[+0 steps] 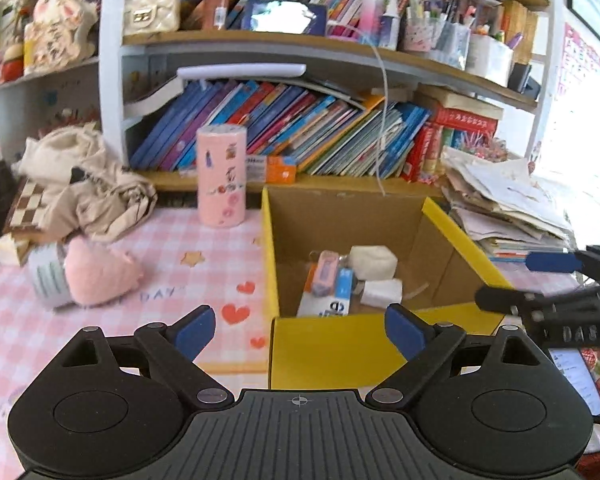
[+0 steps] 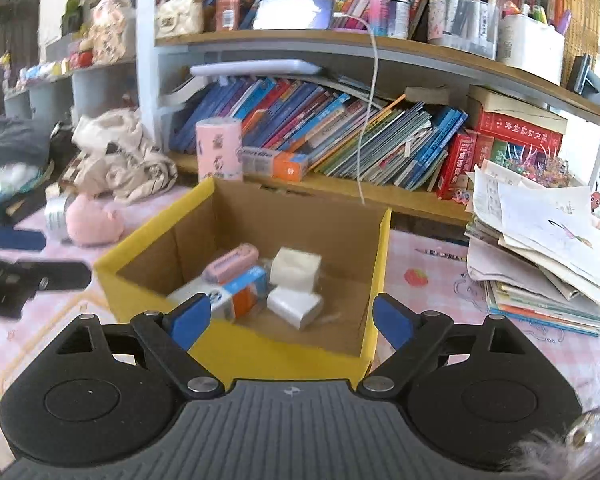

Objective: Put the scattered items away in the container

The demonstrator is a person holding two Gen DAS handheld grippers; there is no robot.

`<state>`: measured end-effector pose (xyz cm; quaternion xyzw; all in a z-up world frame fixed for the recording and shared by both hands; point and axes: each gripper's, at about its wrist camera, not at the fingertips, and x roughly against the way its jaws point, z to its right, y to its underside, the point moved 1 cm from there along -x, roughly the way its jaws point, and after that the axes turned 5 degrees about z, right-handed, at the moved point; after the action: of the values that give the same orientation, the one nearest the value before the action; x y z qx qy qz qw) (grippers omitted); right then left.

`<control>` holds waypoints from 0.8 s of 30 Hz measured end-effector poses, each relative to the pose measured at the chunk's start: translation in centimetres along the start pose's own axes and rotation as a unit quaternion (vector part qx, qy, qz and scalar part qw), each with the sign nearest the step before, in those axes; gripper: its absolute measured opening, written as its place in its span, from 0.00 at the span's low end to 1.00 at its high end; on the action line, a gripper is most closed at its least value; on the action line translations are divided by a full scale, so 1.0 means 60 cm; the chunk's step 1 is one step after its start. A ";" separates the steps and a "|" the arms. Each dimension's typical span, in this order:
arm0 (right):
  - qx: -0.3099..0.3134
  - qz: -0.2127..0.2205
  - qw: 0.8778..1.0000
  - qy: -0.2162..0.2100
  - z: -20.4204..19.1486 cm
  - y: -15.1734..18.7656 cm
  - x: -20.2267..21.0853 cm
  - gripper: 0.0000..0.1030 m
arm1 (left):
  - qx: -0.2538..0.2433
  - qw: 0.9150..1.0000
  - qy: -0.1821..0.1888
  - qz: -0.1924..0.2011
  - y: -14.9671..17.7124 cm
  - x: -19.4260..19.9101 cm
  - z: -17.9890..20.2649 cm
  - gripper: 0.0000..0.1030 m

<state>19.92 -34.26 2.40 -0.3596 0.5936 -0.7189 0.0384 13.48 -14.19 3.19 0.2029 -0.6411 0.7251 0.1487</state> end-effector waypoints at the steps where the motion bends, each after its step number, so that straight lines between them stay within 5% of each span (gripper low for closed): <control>1: 0.003 -0.005 1.000 0.000 -0.004 0.007 0.002 0.85 | 0.004 1.000 0.000 -0.002 0.003 0.000 0.000 0.91; 14: -0.001 -0.089 0.996 -0.012 -0.022 0.068 -0.018 0.86 | -0.001 0.999 -0.010 -0.047 0.042 -0.006 0.020 0.91; 24: 0.020 -0.103 0.994 -0.039 -0.044 0.080 -0.026 0.86 | -0.012 0.998 -0.020 -0.067 0.057 0.003 0.026 0.91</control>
<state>17.80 -32.74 -2.66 -0.4455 0.5371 -0.7163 -0.0055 11.86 -16.18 0.48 0.2579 -0.6374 0.7018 0.1863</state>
